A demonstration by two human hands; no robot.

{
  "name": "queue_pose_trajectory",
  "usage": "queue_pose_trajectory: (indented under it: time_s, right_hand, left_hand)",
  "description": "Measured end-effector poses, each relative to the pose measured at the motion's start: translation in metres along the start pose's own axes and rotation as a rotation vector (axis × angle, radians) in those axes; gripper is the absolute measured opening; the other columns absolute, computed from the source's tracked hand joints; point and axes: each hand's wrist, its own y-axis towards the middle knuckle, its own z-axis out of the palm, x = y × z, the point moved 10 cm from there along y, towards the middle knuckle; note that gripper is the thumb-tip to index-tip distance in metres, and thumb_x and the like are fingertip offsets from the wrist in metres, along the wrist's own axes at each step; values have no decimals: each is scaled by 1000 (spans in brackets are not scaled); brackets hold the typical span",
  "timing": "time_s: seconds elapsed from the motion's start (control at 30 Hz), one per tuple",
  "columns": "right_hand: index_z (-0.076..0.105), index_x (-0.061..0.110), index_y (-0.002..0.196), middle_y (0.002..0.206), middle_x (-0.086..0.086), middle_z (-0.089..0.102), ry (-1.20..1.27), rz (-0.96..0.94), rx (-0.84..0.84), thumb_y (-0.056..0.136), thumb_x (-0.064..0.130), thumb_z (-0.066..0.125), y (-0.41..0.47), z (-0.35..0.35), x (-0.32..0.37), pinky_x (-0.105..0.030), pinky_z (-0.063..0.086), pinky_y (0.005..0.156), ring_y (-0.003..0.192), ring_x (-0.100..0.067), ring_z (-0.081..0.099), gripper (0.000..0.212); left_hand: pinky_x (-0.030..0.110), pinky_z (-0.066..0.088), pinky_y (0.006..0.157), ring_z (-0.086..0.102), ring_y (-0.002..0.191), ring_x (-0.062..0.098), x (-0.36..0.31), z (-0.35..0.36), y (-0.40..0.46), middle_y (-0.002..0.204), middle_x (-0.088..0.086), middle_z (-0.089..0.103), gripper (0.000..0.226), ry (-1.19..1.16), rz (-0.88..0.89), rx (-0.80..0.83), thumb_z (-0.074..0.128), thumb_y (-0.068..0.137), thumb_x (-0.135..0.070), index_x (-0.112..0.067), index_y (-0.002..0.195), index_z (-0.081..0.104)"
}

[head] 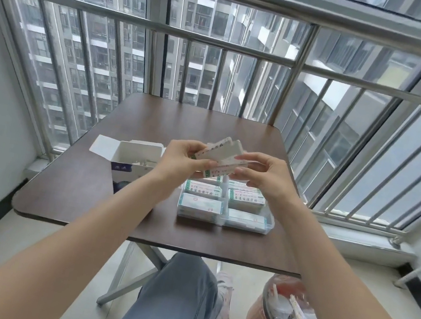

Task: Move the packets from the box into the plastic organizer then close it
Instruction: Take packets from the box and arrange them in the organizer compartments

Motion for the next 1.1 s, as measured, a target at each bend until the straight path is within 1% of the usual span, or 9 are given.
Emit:
queue_pose_trajectory:
  time_s: [0.17, 0.37, 0.53, 0.6, 0.67, 0.73, 0.83, 0.97, 1.1]
  right_hand:
    - [67, 8, 93, 82, -8, 72, -9, 21, -26, 80, 0, 69, 12, -25, -9, -14, 46, 56, 64, -12, 70, 16]
    - [64, 5, 85, 79, -9, 69, -43, 95, -191, 84, -4, 64, 40, -67, -37, -11, 45, 50, 56, -7, 67, 9]
    - [65, 12, 78, 79, -12, 68, -185, 181, -259, 82, -1, 66, 61, -88, -71, -14, 45, 50, 56, -11, 66, 13]
    - [65, 14, 73, 75, -9, 68, -292, 221, -245, 81, 1, 67, 65, -89, -84, -16, 46, 54, 58, -14, 67, 16]
    - [65, 15, 70, 71, -6, 68, -394, 233, -237, 81, 3, 67, 66, -88, -90, -24, 51, 64, 59, -15, 67, 17]
    - [67, 11, 73, 71, -6, 68, -483, 212, -229, 81, 6, 66, 65, -83, -88, -27, 52, 72, 64, -17, 67, 10]
    - [69, 12, 76, 79, -7, 69, -607, 176, -196, 82, 11, 68, 66, -74, -83, -28, 51, 76, 77, -19, 64, 5]
    - [69, 14, 79, 88, -3, 65, -791, 154, -158, 79, 16, 71, 70, -66, -81, -30, 47, 72, 89, -21, 60, 3]
    - [67, 17, 87, 105, -3, 56, -908, 201, -126, 76, 29, 77, 71, -65, -87, -29, 39, 72, 98, -22, 56, 19]
  left_hand:
    - [20, 56, 60, 67, 62, 7, 4, 24, 14, 82, 4, 67, 13, -39, -46, 21, 68, 81, 1, -7, 92, 67]
    - [23, 58, 69, 66, 69, 16, 13, 37, 41, 83, 10, 65, 8, 2, -66, -97, 63, 86, 1, -3, 92, 64]
    - [21, 57, 67, 70, 69, 14, 18, 39, 57, 91, 14, 69, 11, 28, -57, -171, 62, 87, 1, -4, 96, 63]
    - [24, 58, 68, 71, 70, 16, 22, 40, 61, 93, 14, 70, 11, 26, -63, -186, 62, 87, 0, -5, 96, 63]
    - [26, 58, 70, 72, 72, 18, 25, 41, 63, 95, 14, 70, 10, 32, -70, -188, 63, 87, -1, -10, 92, 63]
    - [28, 59, 71, 72, 73, 18, 26, 42, 64, 95, 14, 70, 14, 49, -66, -185, 62, 87, -1, -15, 86, 62]
    - [26, 59, 69, 72, 72, 18, 28, 42, 64, 96, 15, 70, 18, 77, -62, -182, 62, 87, -1, -17, 80, 62]
    - [21, 56, 61, 72, 69, 19, 33, 42, 65, 106, 16, 67, 16, 82, -87, -176, 64, 86, 0, -16, 83, 63]
    - [23, 57, 63, 71, 64, 17, 37, 45, 66, 97, 14, 69, 13, 84, -114, -147, 63, 87, -1, -10, 96, 62]
